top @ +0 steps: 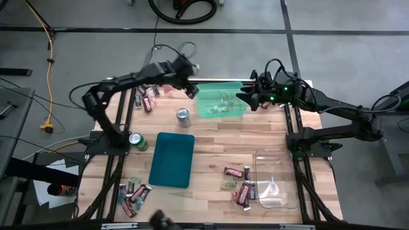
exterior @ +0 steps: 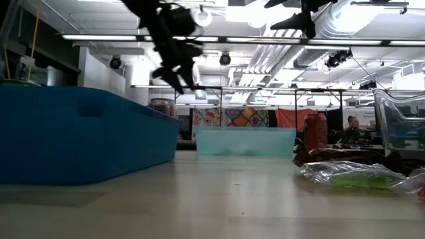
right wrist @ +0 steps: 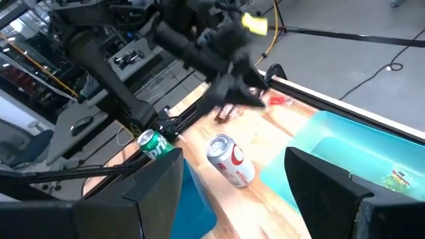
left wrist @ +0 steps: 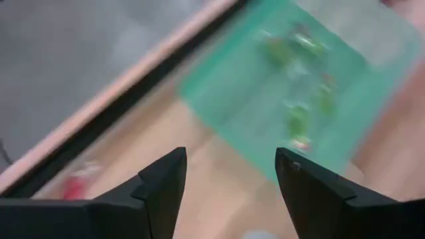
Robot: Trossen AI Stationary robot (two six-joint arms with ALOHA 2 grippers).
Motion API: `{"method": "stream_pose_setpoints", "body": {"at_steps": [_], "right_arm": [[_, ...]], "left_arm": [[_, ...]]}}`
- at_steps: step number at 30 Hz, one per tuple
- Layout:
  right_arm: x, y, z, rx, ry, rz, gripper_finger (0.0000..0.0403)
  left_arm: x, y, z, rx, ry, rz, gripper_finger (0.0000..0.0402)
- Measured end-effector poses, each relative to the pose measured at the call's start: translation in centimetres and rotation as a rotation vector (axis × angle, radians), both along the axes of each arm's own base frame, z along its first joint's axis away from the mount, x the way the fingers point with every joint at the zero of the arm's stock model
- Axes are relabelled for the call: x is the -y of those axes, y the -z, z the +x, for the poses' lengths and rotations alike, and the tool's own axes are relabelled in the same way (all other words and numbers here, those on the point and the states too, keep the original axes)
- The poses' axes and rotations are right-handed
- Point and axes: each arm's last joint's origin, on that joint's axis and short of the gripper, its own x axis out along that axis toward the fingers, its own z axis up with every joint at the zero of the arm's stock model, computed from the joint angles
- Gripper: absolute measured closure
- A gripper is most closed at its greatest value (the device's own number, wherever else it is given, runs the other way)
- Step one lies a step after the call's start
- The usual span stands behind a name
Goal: Organize candy in baskets
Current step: Put the transparent gummy into the green bin
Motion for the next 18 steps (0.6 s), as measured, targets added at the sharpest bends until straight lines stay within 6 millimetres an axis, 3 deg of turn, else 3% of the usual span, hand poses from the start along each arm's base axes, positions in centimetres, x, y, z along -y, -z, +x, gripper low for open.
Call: {"method": "stream_pose_setpoints", "body": {"at_steps": [5, 10, 15, 18], "right_arm": [[0.0, 0.0, 0.0, 0.004, 0.018, 0.011, 0.0144], [0.1, 0.0, -0.1, 0.001, 0.055, 0.003, 0.0144], [0.3, 0.0, -0.1, 0.0, 0.101, 0.001, 0.0144], [0.3, 0.0, -0.1, 0.0, 0.105, 0.0, 0.0144]], "left_arm": [[-0.9, 1.8, -6.9, -0.084, -0.249, -0.016, 0.0181], [0.2, 6.1, -12.1, -0.186, -0.535, -0.104, 0.0181], [1.3, 10.8, -14.2, -0.161, -0.754, -0.197, 0.0181], [1.5, 12.3, -14.4, -0.083, -0.846, -0.211, 0.0181]]}}
